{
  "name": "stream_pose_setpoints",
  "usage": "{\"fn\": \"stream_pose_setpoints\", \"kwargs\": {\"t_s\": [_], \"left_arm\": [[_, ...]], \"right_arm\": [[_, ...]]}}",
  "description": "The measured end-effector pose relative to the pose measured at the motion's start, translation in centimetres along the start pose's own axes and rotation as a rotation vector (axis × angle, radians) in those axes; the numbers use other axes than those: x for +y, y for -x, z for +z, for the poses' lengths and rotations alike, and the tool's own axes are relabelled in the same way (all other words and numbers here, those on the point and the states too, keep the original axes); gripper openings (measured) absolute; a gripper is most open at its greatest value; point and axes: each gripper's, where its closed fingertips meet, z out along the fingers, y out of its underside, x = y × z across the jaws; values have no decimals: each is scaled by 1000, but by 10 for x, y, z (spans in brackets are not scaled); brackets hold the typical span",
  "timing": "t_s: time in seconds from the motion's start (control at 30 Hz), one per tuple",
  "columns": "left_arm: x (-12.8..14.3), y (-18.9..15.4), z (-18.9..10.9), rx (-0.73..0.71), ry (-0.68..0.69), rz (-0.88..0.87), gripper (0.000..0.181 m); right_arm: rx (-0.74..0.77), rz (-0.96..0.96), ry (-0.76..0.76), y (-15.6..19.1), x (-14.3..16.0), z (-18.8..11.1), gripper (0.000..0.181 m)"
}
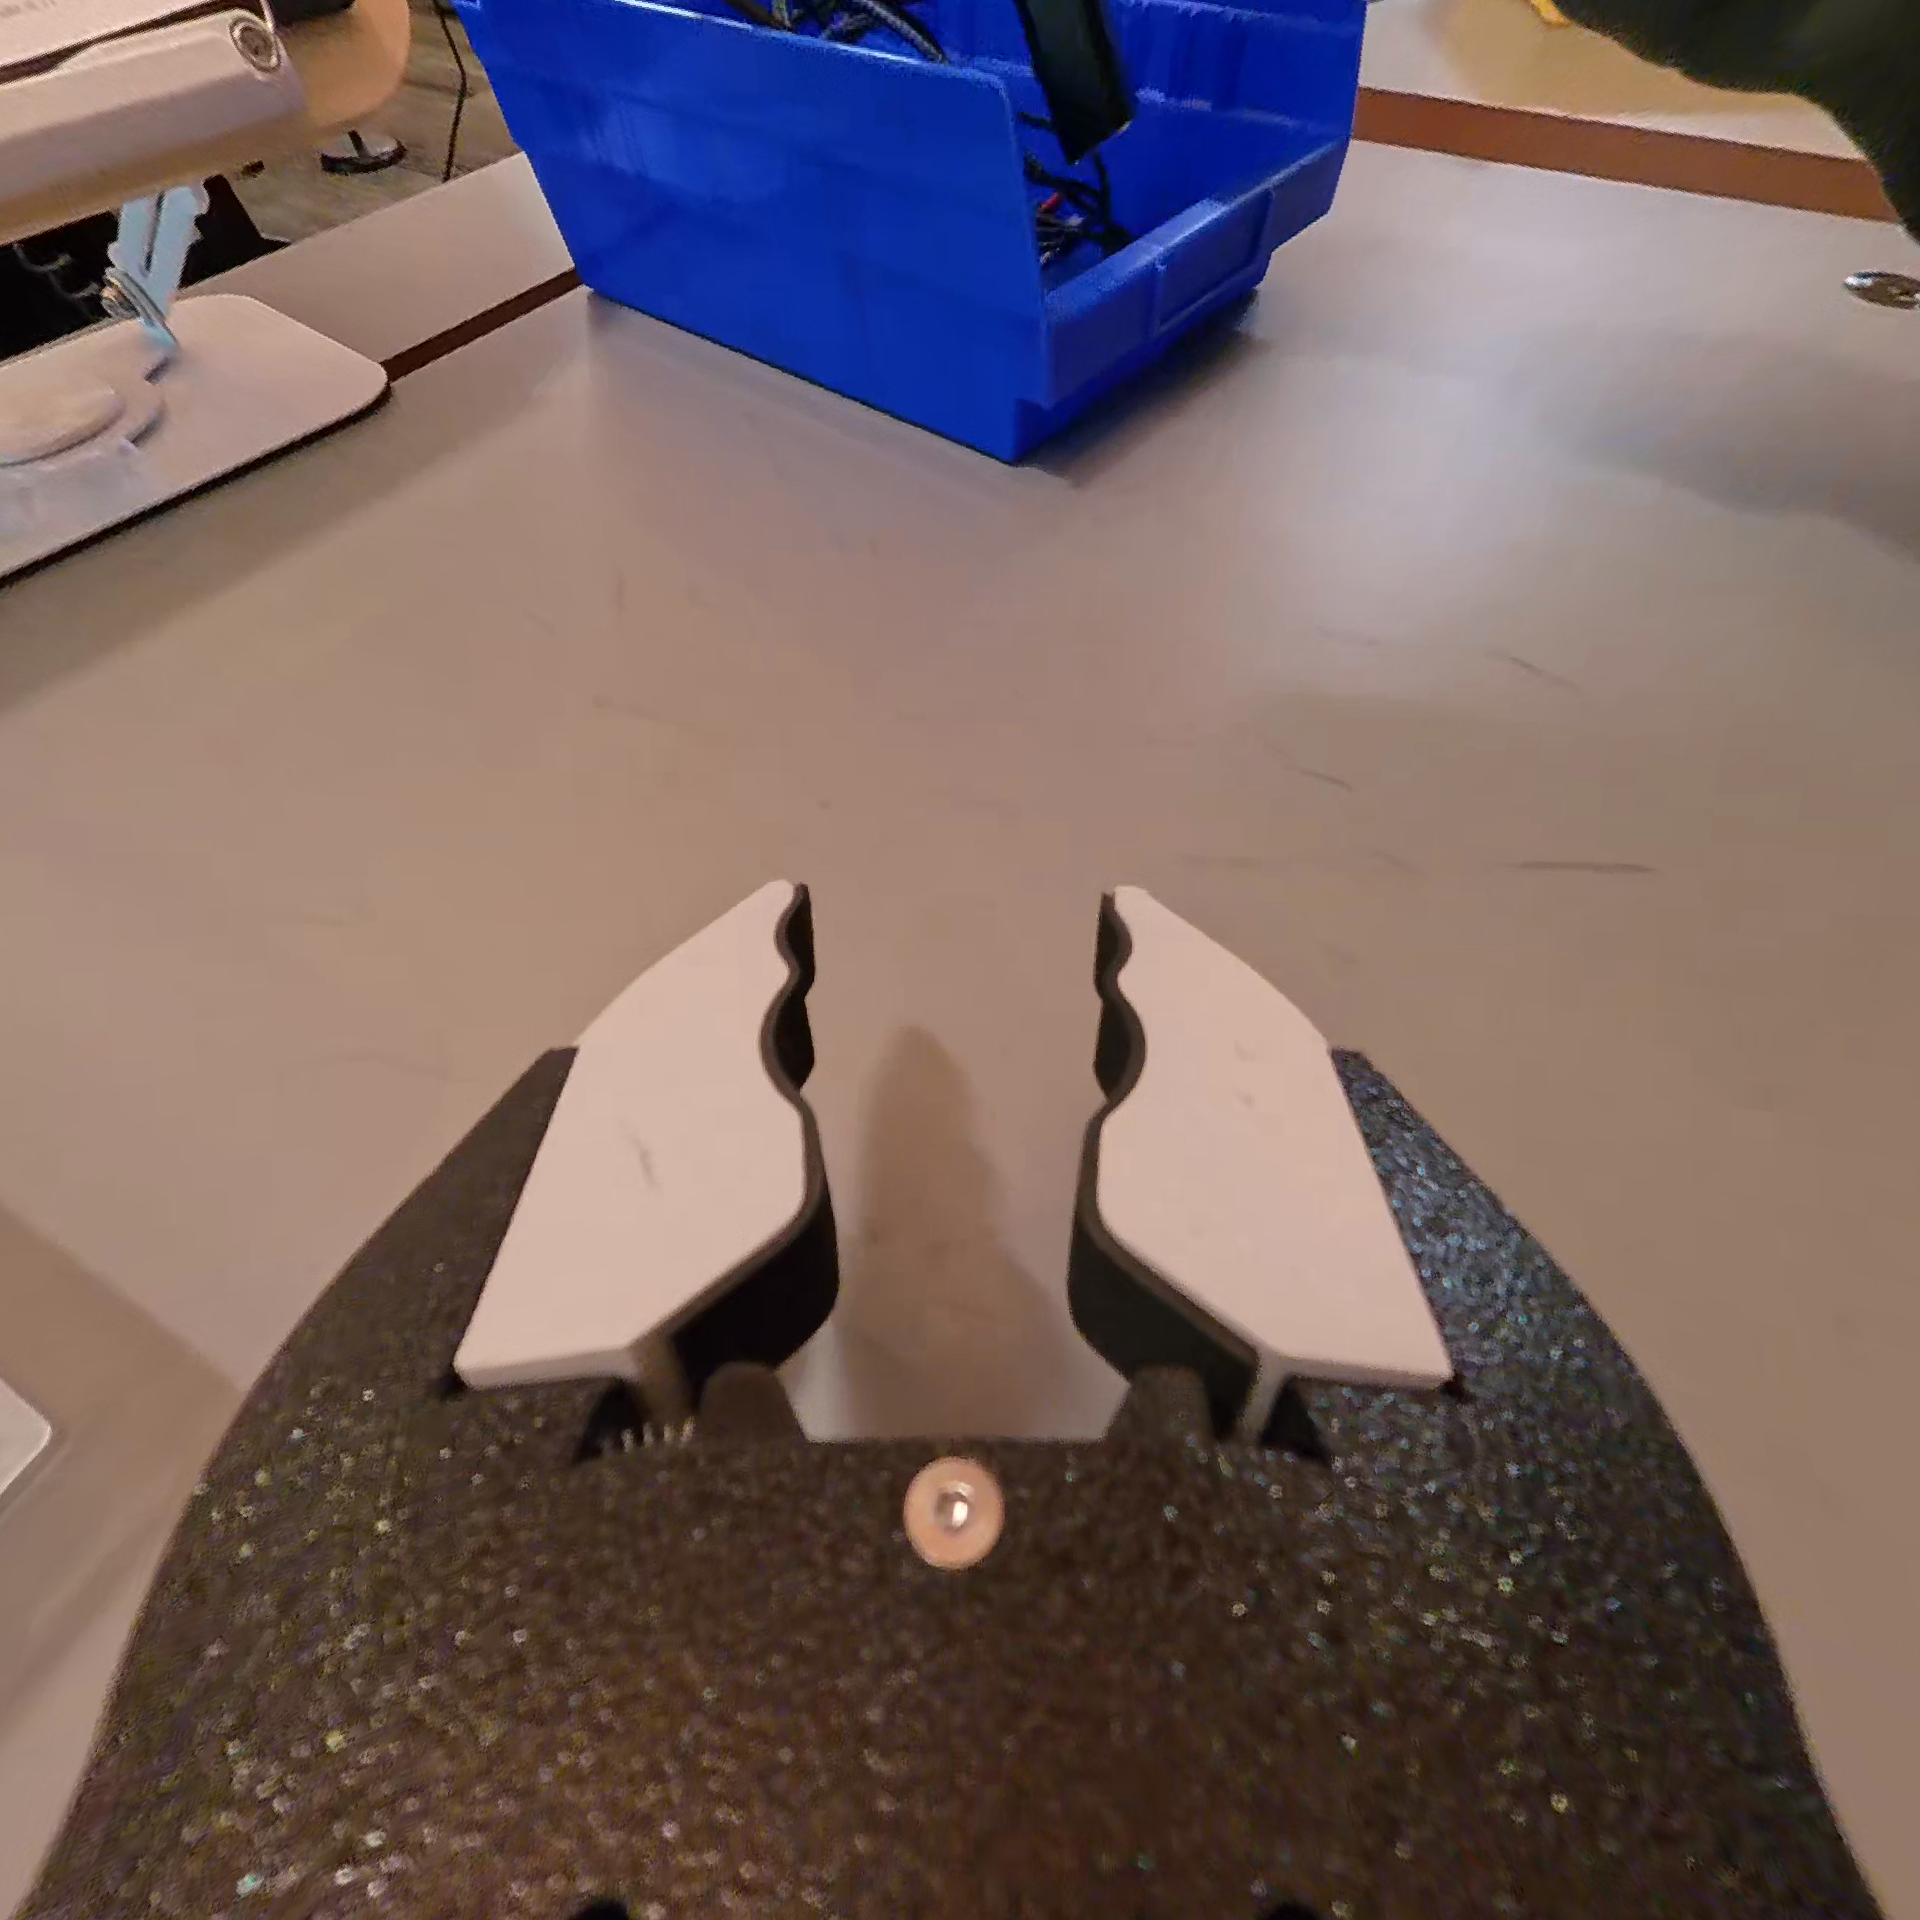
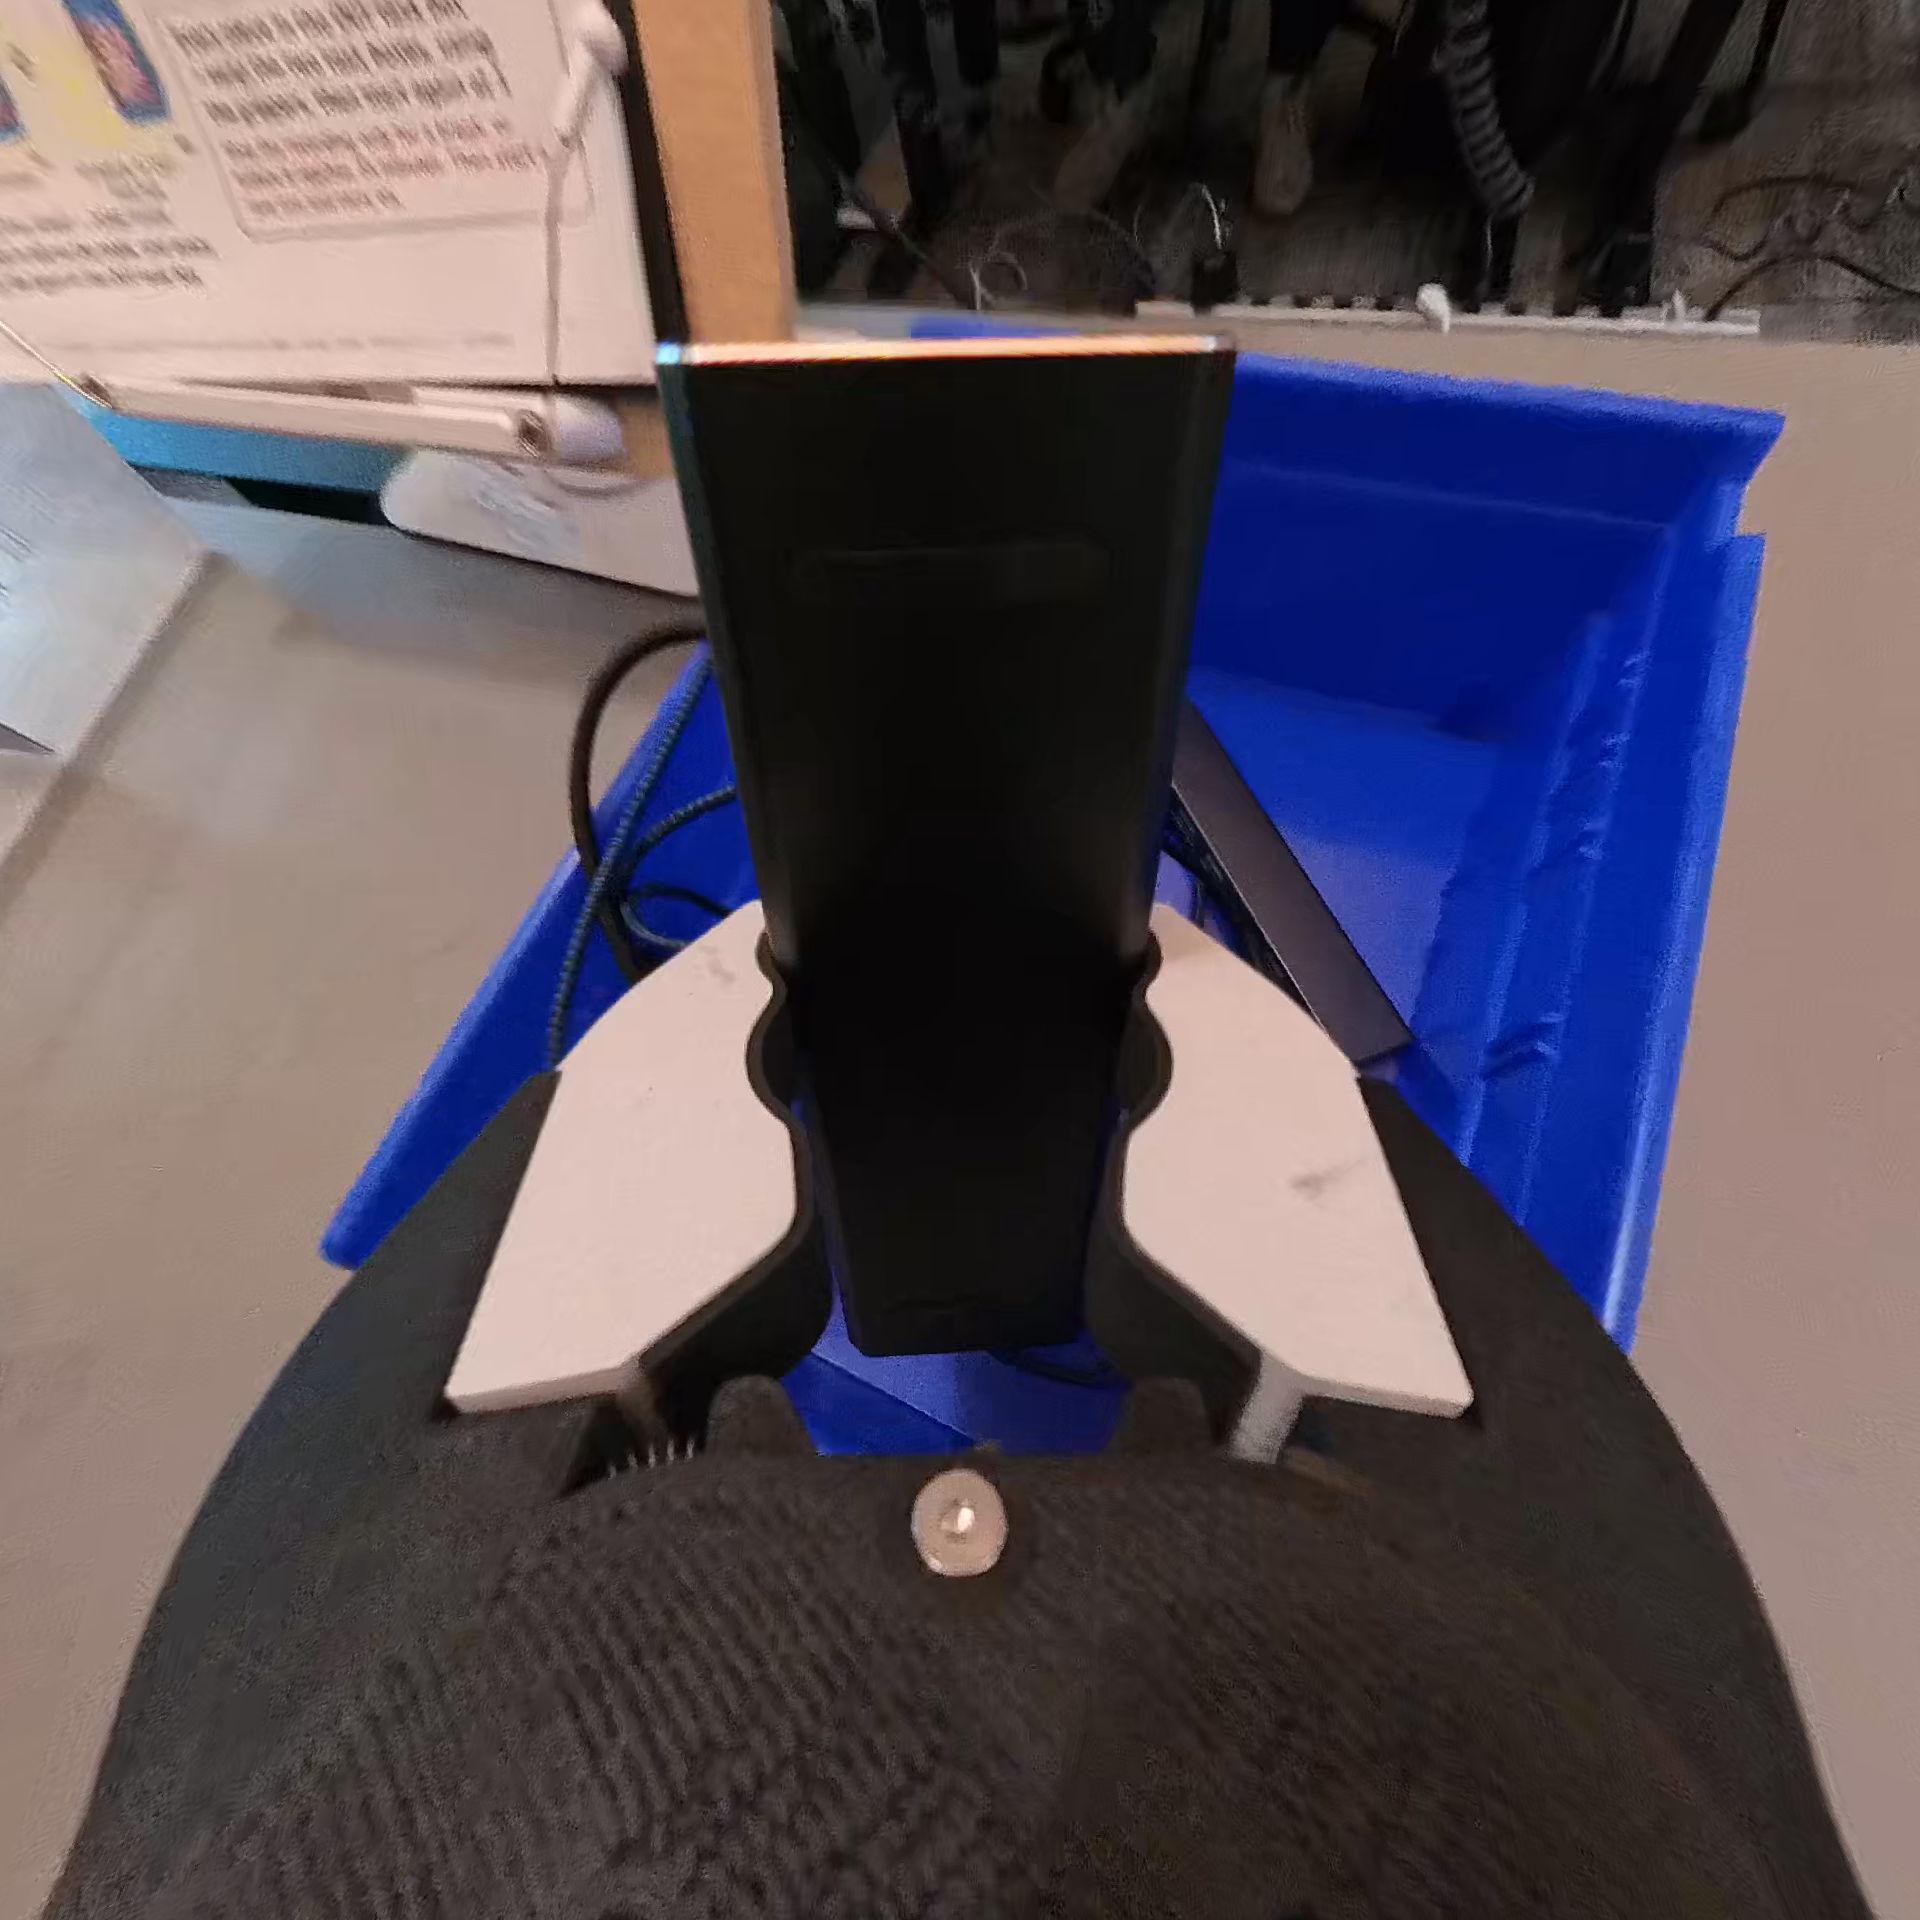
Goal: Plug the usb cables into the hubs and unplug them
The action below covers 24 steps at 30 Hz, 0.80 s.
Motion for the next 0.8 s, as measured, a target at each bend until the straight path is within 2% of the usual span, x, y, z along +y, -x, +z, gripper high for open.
{"fn": "stream_pose_setpoints", "kwargs": {"t_s": [0.13, 0.17, 0.27, 0.37, 0.47, 0.57, 0.63, 0.7, 0.8], "left_arm": [[2, -1, 2, -1, 20, 7, 51], [2, -1, 2, -2, 21, 8, 51], [1, 0, 1, -9, 14, 12, 51], [3, 0, 2, -12, 26, 14, 51], [6, 1, 5, -27, 54, 27, 55], [9, 6, 11, -87, 96, 35, 58], [-6, 3, 24, -100, 63, -40, 58], [-34, -10, 41, -62, 10, -113, 58], [-77, -19, 68, -58, 13, -148, 63]], "right_arm": [[45, -48, 211, -11, 33, 17, 61], [89, -87, 225, -16, 33, 17, 63], [176, -193, 148, -21, 12, -3, 71], [191, -235, 95, -14, 3, -32, 81], [281, -275, 33, -12, 11, -66, 85], [374, -267, -39, -12, 31, -96, 86], [409, -243, -71, -12, 48, -108, 88], [438, -242, -76, -13, 65, -116, 90], [489, -229, -58, -21, 85, -123, 92]]}}
